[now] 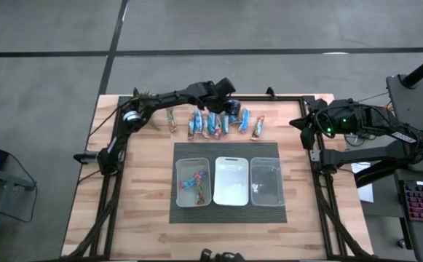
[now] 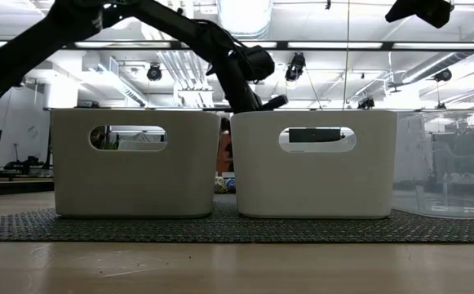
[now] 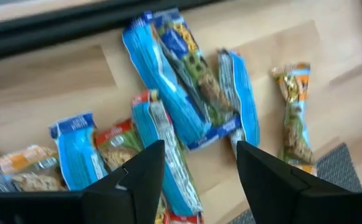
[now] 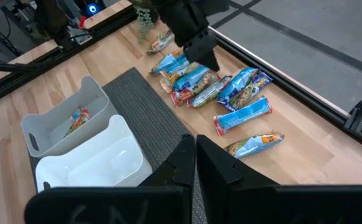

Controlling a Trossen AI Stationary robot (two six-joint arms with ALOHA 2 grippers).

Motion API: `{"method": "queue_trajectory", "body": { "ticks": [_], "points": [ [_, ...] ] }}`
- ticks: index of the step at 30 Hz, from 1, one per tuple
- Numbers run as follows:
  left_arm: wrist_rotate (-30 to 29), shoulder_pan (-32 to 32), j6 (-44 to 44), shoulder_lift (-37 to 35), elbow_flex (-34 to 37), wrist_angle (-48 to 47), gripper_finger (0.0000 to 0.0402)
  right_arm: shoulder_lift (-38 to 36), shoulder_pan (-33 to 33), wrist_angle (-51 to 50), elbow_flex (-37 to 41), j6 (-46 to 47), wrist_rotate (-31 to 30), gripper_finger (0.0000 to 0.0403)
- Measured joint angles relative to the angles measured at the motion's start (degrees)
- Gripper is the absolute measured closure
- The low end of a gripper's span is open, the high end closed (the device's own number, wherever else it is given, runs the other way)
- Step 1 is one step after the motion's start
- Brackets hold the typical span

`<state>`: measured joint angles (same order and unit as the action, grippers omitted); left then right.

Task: Pick and place Granola Bars by type
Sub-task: Put the red granola bar into the gray bin

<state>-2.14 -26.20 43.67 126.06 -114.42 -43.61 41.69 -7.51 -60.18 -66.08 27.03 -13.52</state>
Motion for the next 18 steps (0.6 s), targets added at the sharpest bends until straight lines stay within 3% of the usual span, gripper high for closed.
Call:
{"method": "queue_trajectory", "body": {
  "ticks": [18],
  "points": [
    [0.63,-2.45,-1.30,0.59,-1.17,-3.43,0.0221,0.01,-0.04,-0.01,0.00,0.00,-0.13,0.0394]
  ]
}}
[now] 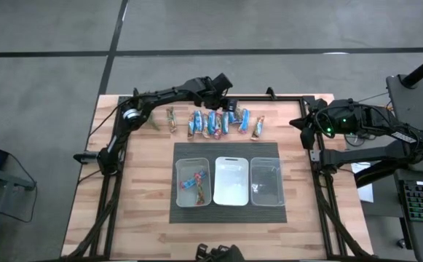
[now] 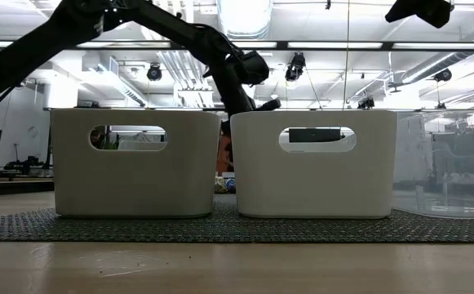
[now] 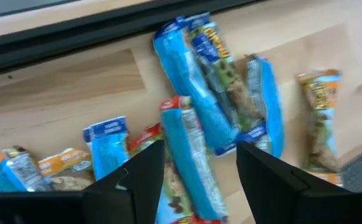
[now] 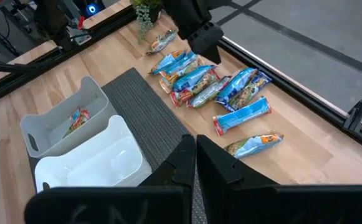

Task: Pick and place Granola Bars by type
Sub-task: Put the red granola bar into the gray bin

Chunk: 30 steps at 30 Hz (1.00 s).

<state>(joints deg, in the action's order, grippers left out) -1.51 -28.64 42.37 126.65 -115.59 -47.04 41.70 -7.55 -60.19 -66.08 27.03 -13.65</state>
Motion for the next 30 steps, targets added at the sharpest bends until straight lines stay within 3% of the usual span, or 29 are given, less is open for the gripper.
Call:
{"method": "queue_trajectory", "body": {
  "ticks": [15,20,25,30],
  "points": [
    [0.66,-0.16,-0.47,0.91,-1.25,3.88,0.0221,-0.01,0.00,0.05,0.00,0.00,0.02,0.0394],
    [2.97,-0.14,-0.71,5.73,-8.10,2.73,0.0221,-0.01,0.00,0.08,0.00,0.00,0.04,0.0394],
    [3.02,-0.07,-4.73,11.16,-19.58,-5.59,0.0221,0.01,0.00,0.08,0.00,0.16,0.07,0.0394],
    [2.47,-0.52,-3.78,7.31,-12.40,-4.32,0.0221,-0.03,-0.02,0.09,0.00,0.46,0.09,0.0394]
  ]
}}
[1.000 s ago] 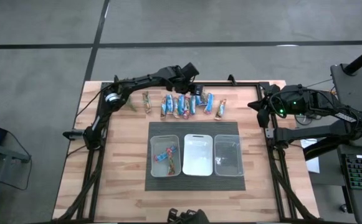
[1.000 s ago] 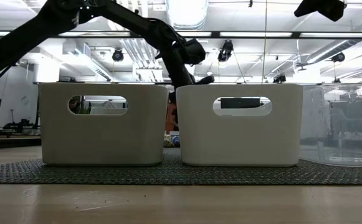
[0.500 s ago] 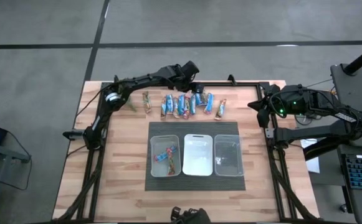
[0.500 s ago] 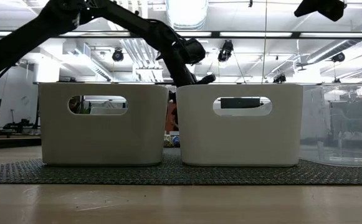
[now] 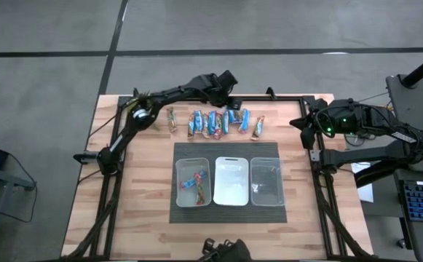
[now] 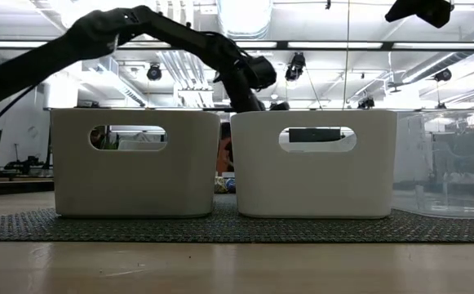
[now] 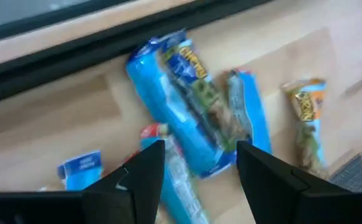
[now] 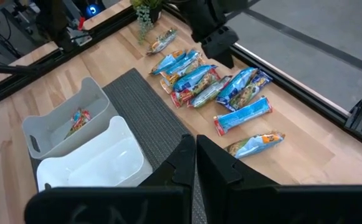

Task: Pick and place Granola Bars by type
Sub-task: Put the red granola bar into the gray bin

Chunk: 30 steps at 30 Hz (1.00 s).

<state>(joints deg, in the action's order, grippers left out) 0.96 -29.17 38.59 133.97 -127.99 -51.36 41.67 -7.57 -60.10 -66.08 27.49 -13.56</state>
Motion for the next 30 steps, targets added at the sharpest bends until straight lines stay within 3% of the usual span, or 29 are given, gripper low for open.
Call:
{"method": "queue_trajectory", "body": {
  "ticks": [6,30],
  "points": [
    [-1.04,-0.03,-0.70,-1.26,0.70,-6.33,0.0221,0.06,-0.09,0.53,0.00,-0.21,-0.10,0.0394],
    [-1.02,2.60,8.58,-1.35,3.89,-13.30,0.0221,0.04,-0.09,0.35,0.00,0.80,-0.09,0.0394]
  ]
}}
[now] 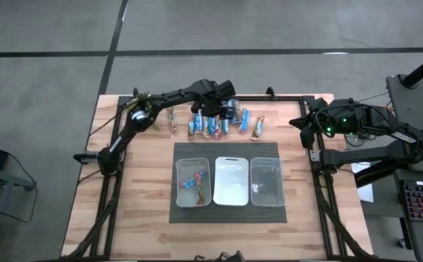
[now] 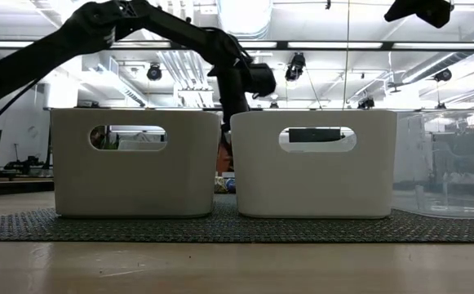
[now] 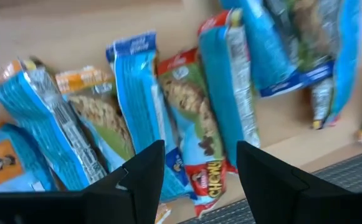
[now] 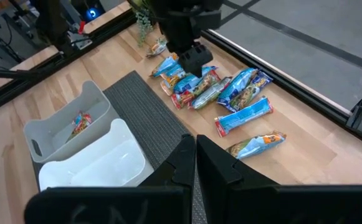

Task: Pick and place Granola Bars by type
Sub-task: Put the red granola bar into the gray bin

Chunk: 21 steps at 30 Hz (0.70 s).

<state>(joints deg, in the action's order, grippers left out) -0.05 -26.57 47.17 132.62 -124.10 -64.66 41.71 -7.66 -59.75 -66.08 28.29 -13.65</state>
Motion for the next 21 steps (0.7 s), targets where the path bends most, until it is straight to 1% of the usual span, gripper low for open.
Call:
{"method": "queue_trajectory", "body": {
  "ticks": [6,8,15,21],
  "points": [
    [1.19,0.65,1.08,0.04,5.01,2.47,0.0221,0.00,0.00,-0.02,0.00,-0.20,0.00,0.0394],
    [2.07,1.21,1.89,0.04,6.41,4.84,0.0221,0.00,0.00,-0.02,0.00,-0.26,0.00,0.0394],
    [2.99,2.27,2.51,0.04,7.52,7.74,0.0221,0.00,0.00,-0.04,0.00,-0.39,0.00,0.0394],
    [1.93,2.23,2.98,0.04,8.19,8.17,0.0221,0.00,0.00,-0.04,0.00,-0.37,0.01,0.0394]
  ]
}}
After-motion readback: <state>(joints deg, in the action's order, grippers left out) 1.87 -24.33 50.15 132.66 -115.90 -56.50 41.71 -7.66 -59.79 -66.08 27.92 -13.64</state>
